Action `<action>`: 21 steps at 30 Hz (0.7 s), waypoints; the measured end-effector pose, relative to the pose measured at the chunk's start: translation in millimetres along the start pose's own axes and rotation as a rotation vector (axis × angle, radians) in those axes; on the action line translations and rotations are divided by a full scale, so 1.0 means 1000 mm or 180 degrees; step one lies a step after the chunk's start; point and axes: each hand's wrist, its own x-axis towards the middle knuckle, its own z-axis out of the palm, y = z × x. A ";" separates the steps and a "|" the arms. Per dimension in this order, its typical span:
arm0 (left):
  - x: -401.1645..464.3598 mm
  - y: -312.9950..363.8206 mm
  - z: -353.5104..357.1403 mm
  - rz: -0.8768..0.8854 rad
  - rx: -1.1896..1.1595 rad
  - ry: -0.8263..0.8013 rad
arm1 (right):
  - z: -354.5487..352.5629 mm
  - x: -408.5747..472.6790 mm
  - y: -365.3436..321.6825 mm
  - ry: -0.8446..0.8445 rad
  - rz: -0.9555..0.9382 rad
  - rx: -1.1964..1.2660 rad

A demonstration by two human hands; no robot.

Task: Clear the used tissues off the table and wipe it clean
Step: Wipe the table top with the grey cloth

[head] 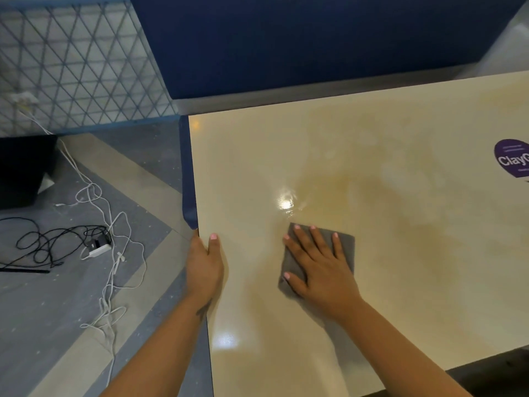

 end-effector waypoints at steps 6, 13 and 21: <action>-0.003 0.000 0.004 -0.0077 0.0063 0.0164 | -0.005 0.054 0.000 -0.0060 0.0660 -0.0011; -0.001 0.004 0.001 -0.0059 0.0012 0.0018 | 0.000 0.044 -0.013 -0.0024 -0.0088 0.0002; 0.019 0.014 0.002 0.0097 0.0129 0.0081 | -0.010 0.100 0.017 -0.0043 0.0422 0.0002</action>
